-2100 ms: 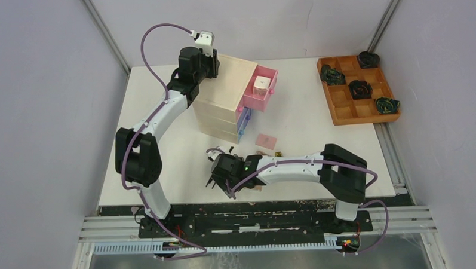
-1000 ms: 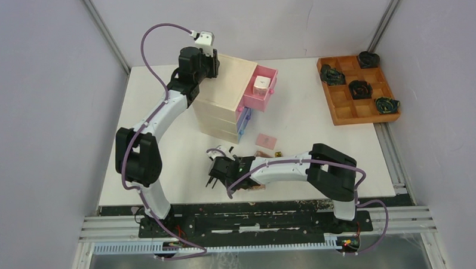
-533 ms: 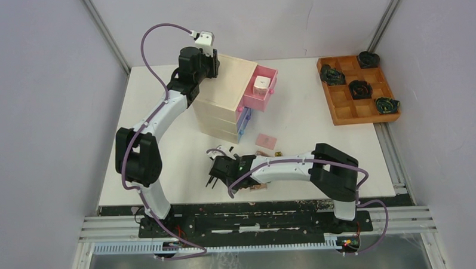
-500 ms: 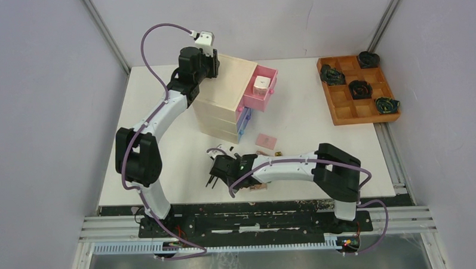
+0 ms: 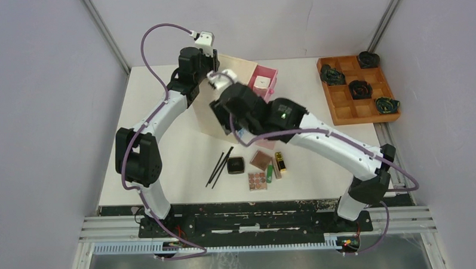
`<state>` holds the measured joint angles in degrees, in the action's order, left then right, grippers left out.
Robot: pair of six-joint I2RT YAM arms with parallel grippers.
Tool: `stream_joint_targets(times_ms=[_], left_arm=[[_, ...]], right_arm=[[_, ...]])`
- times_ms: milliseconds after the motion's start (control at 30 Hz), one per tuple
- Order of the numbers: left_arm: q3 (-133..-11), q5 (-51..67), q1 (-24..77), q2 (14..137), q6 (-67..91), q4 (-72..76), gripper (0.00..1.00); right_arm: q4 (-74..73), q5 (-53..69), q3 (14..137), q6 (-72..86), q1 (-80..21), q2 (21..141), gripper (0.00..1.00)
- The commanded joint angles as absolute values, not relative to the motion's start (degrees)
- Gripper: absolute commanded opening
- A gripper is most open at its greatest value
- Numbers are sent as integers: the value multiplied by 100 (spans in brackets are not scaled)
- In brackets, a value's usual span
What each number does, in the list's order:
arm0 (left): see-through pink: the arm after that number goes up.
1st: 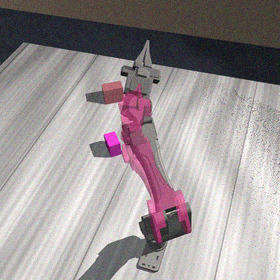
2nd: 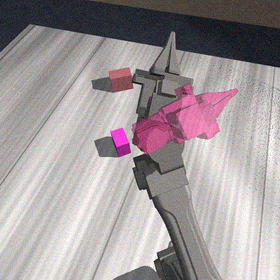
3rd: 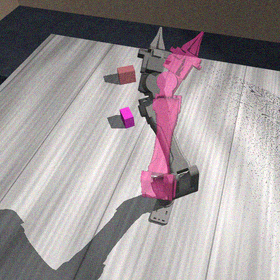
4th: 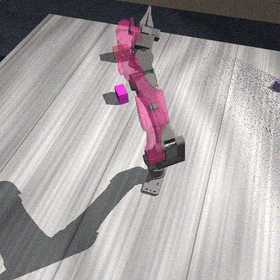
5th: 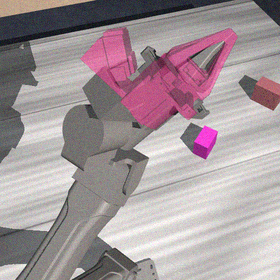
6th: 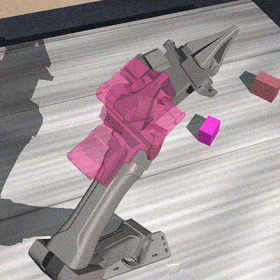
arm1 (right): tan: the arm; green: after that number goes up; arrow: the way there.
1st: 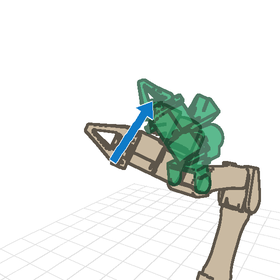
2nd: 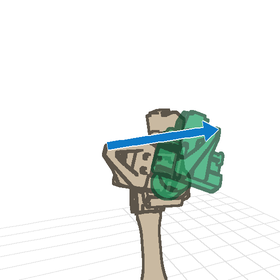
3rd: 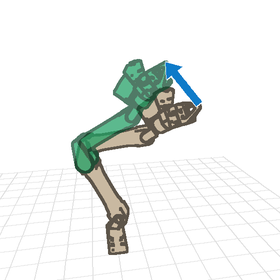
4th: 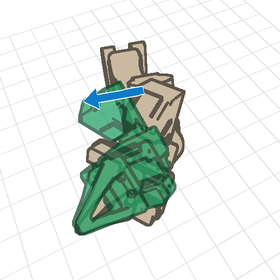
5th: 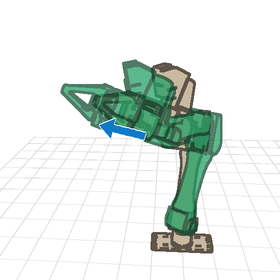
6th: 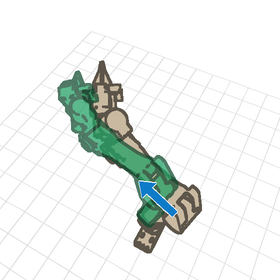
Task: Organize the makeup
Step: Pick up the makeup from the center of the board, then place the makeup in the drawer.
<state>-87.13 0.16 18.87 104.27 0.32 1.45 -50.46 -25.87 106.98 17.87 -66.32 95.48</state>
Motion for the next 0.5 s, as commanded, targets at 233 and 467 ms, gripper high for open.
stream_joint_targets(times_ms=[233,467], left_arm=[[-8105,-361,1740,11005,-123,-2219,41],[-8110,-360,1745,11037,-122,-2206,41]], right_arm=[[-5545,-2088,13200,1118,-4515,11008,4],[-5309,-1789,13067,1200,-3915,11393,4]])
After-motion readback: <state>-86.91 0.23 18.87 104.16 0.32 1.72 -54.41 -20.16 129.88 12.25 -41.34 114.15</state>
